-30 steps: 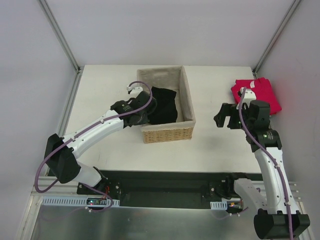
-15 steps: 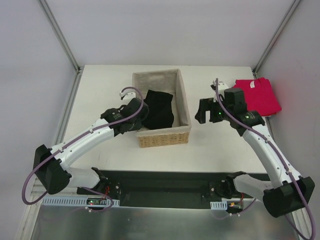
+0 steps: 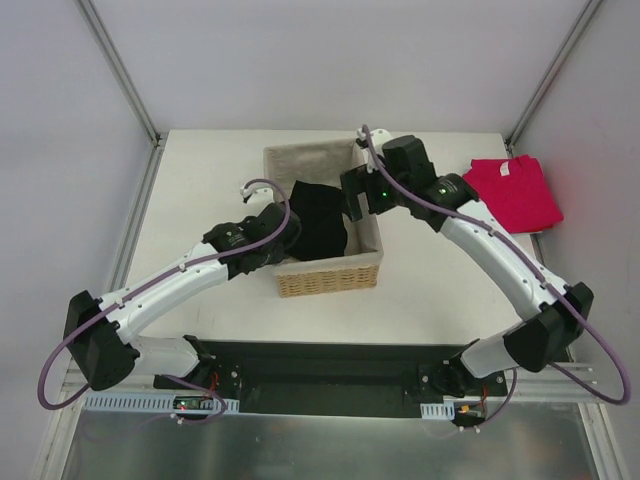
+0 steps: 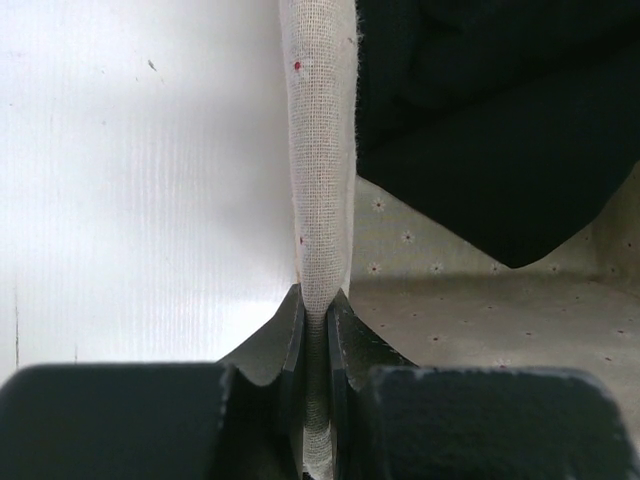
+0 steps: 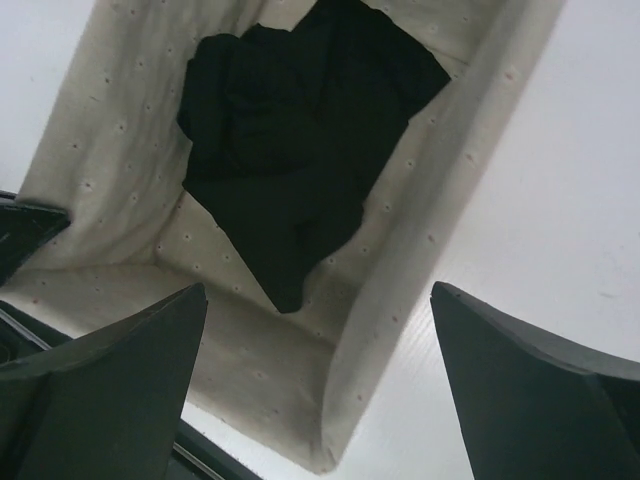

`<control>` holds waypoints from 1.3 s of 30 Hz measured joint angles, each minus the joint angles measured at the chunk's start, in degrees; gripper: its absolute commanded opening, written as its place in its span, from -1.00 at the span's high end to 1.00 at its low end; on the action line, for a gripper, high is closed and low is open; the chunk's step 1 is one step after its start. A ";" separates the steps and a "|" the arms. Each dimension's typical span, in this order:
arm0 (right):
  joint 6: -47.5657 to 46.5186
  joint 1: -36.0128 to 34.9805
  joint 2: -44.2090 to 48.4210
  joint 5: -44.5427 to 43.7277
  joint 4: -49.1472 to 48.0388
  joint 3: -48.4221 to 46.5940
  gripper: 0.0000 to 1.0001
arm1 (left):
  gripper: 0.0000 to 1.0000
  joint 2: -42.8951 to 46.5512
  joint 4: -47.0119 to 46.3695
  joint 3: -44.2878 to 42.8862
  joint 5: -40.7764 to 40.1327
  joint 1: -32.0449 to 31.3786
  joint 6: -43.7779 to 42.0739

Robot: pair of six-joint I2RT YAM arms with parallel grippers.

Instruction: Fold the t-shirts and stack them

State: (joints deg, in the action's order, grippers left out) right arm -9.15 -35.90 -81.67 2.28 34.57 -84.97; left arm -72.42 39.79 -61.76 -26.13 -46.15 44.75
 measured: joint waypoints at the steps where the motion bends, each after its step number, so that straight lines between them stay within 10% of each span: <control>1: -0.20 -0.76 -1.66 -0.15 0.24 -1.60 -0.95 | 0.83 0.02 0.00 0.02 -0.11 -0.09 0.09; 7: -0.72 -4.20 -10.95 0.11 1.70 -5.31 -0.93 | -0.16 0.04 1.03 1.49 0.55 -0.76 0.55; 11: -0.72 -4.66 -15.37 0.11 3.54 -5.31 -0.92 | -0.50 0.31 2.82 2.69 1.07 -1.07 1.20; 39: -0.98 -6.03 -28.02 4.00 3.41 -5.68 -0.63 | -0.56 18.60 13.57 -10.88 -1.60 -1.51 -1.92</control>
State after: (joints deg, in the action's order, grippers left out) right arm -10.13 -41.93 -109.69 6.28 37.98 -90.65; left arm -53.82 53.36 -72.64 -27.73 -47.66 42.83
